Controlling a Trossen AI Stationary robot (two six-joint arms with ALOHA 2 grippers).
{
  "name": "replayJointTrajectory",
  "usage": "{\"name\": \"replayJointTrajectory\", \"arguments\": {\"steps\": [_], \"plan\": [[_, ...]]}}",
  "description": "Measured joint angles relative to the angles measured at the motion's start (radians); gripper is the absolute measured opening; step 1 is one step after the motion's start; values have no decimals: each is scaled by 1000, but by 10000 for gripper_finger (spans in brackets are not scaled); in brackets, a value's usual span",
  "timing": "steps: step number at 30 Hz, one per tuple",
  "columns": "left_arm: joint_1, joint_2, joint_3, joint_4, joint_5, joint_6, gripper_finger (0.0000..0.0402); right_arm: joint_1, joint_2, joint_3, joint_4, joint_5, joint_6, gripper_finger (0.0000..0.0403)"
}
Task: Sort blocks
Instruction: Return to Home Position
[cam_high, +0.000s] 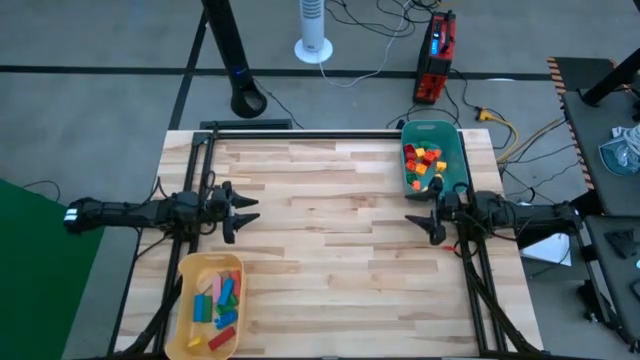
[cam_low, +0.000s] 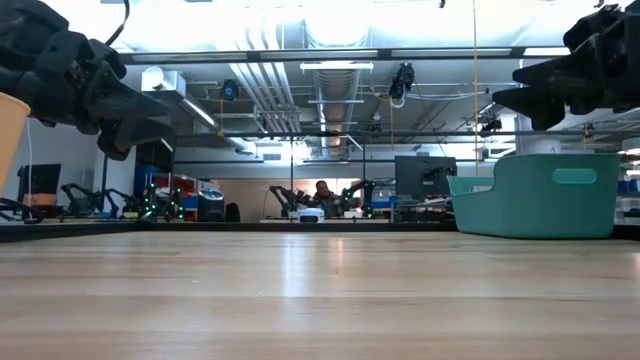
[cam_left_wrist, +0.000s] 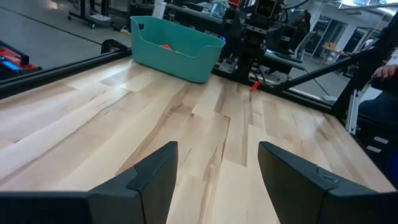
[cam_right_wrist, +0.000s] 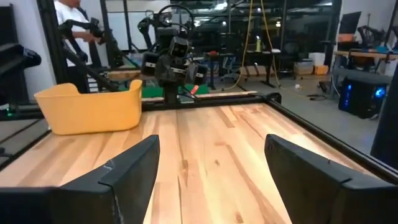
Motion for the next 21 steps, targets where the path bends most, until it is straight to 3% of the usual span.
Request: {"name": "replayJointTrajectory", "arguments": {"steps": [21], "plan": [[0, 6, 0, -1, 0, 0, 210, 6, 34, 0, -5, -46, 158, 259]]}}
